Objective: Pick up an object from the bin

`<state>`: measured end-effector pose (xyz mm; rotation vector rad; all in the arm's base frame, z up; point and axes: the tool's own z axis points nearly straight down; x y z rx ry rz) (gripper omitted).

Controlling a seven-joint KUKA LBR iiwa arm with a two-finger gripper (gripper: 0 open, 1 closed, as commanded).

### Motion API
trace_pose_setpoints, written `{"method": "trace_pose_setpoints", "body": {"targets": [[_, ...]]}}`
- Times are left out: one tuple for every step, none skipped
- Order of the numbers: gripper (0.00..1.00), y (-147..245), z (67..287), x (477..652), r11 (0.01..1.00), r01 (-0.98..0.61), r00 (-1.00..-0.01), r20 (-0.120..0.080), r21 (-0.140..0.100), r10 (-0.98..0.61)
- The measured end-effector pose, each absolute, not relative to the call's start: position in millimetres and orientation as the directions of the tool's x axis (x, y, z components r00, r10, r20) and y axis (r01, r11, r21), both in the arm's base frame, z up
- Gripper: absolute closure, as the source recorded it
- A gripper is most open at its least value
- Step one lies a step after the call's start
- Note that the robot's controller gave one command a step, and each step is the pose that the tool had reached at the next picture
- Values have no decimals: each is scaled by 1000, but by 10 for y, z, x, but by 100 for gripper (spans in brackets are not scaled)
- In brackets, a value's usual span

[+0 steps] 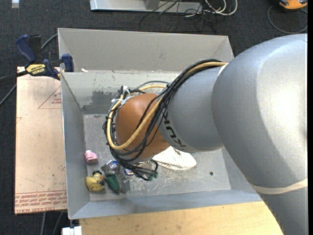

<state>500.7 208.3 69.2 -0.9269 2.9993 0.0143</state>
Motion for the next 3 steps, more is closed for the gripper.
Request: {"method": "trace_pose_setpoints", "body": {"targets": [[100, 2136, 1208, 5246, 721, -693, -721, -9, 8, -693], [100, 2136, 1208, 5245, 721, -693, -721, -9, 9, -693], [100, 2154, 2894, 5211, 676, -737, -676, -14, 8, -737]]}}
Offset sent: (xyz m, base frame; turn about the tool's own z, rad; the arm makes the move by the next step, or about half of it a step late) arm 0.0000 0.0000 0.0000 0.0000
